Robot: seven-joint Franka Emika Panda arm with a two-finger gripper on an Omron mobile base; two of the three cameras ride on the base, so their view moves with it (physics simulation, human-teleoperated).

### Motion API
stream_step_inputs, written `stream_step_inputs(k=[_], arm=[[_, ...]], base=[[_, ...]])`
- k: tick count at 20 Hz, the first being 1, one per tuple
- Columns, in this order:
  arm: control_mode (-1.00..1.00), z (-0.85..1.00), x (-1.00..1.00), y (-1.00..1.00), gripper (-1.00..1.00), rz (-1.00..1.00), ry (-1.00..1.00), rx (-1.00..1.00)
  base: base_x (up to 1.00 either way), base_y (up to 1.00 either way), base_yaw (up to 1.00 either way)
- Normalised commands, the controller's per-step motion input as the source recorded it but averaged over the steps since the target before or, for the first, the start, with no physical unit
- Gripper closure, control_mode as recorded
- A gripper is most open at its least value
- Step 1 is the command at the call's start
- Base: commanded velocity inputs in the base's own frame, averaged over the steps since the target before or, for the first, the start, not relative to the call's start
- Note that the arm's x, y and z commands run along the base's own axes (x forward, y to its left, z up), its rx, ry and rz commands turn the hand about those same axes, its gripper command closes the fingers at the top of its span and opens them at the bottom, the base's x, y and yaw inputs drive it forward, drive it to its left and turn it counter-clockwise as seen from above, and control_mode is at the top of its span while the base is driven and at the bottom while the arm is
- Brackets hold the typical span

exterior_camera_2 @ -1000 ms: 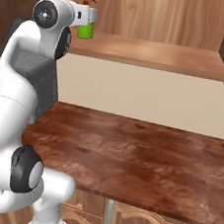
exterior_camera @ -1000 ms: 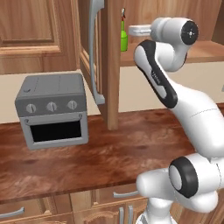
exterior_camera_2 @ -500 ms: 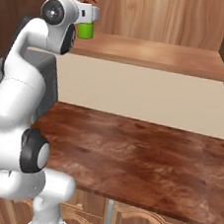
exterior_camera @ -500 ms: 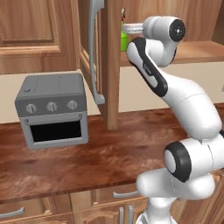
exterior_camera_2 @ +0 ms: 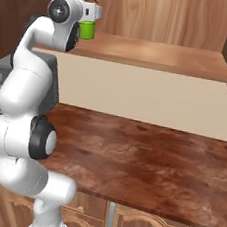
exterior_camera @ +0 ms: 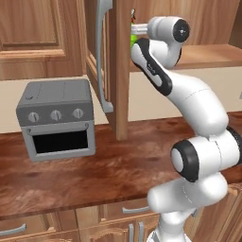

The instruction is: Move the cutting board and knife to the sink. Then move spray from the cabinet to the counter.

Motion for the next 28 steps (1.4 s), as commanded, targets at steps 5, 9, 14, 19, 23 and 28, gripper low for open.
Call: stream_step_inputs(k=[5,9,14,19,23,28], arm=[[-1.0,0.0,0.37,0.0,-1.0,0.0,0.01,0.0],[-1.0,0.0,0.39,0.0,-1.0,0.0,0.09,0.0],[-1.0,0.0,0.3,0.02,-1.0,0.0,0.12,0.0],[-1.0,0.0,0.3,0.11,-1.0,0.0,0.1,0.0],[-1.0,0.0,0.16,0.12,-1.0,0.0,0.04,0.0],[-1.0,0.0,0.12,0.06,-1.0,0.0,0.03,0.0]], base=[[0.0,0.0,0.0],[0.0,0.0,0.0],[0.0,0.0,0.0],[0.0,0.0,0.0],[0.0,0.0,0.0],[0.0,0.0,0.0]])
